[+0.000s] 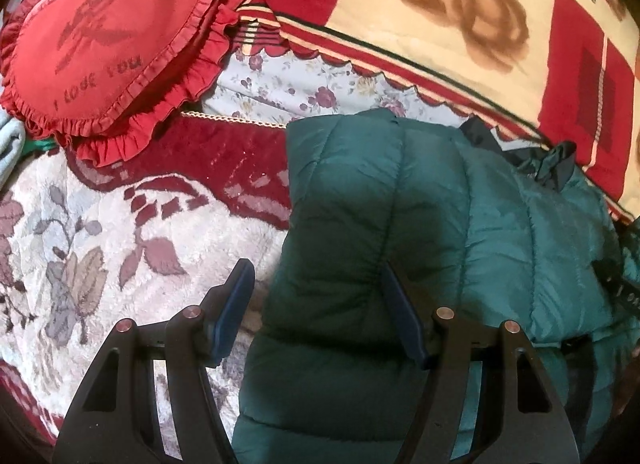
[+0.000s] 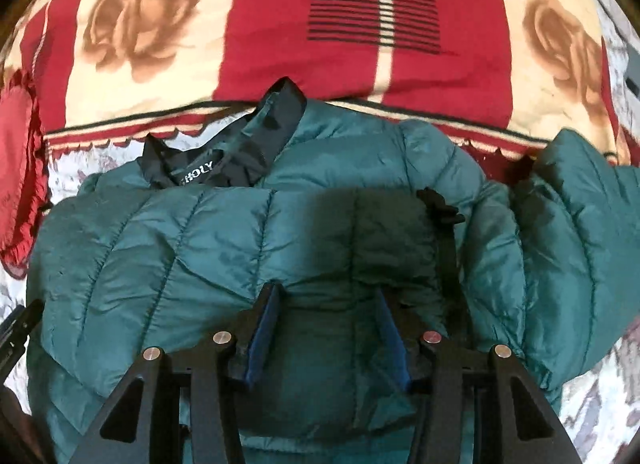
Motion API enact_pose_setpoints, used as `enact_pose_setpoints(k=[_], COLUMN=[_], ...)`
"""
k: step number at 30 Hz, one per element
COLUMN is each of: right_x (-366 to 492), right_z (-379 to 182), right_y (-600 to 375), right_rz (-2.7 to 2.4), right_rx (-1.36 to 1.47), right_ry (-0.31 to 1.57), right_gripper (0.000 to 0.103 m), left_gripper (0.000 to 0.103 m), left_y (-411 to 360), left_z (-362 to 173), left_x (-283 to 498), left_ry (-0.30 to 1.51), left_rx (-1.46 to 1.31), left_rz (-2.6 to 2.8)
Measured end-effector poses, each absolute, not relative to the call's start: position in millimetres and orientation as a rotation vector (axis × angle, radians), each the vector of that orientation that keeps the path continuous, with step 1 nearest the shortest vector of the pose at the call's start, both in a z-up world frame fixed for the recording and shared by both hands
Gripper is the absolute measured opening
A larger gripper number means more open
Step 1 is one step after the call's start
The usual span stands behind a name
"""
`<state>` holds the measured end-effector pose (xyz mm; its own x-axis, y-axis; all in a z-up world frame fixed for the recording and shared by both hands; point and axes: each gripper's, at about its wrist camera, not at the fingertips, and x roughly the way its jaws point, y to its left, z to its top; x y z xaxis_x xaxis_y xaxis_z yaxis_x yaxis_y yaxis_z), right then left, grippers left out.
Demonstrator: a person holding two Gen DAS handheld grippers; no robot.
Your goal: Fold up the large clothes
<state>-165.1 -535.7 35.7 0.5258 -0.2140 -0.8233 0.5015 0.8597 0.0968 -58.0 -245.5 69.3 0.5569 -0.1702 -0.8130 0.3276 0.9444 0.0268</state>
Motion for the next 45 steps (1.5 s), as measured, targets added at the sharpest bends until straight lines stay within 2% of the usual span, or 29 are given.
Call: enact_pose_setpoints(k=[9, 17, 28, 30, 32, 45], right_x=[-203.1, -197.0, -238.6, -247.6, -255.8, -296.3], right_z=[69.2, 41.3, 72.8, 74.6, 74.4, 82.4], right_y=[-508.7, -506.3, -495.4, -491.5, -485.6, -456.8], right_rz=[-0.375, -0.375, -0.367, -0.360, -0.348, -0.330], right_rx=[0.346, 0.353, 0.363, 0.364, 0.361, 0.362], right_ry=[0.882, 0.955, 0.904, 0.902, 0.902, 0.863], right_gripper=[0.047, 0.048, 0.050, 0.054, 0.065, 0.067], left_gripper=[0.066, 0.067, 0.067, 0.067, 0.067, 0.067], left_y=[-243.2, -242.7, -239.0, -239.1, -239.4, -231.7], left_z=[67.3, 64.6, 77.2, 82.6, 88.8, 116.9], left_x=[-57.7, -59.5, -77.1, -83.9, -92.9, -143.8], left_ry=[0.943, 0.942, 0.923, 0.914, 0.896, 0.862], left_rx=[0.166, 0.157, 0.144, 0.141, 0.146, 0.109], left_rz=[-0.296, -0.298, -0.325, -0.342, -0.353, -0.426])
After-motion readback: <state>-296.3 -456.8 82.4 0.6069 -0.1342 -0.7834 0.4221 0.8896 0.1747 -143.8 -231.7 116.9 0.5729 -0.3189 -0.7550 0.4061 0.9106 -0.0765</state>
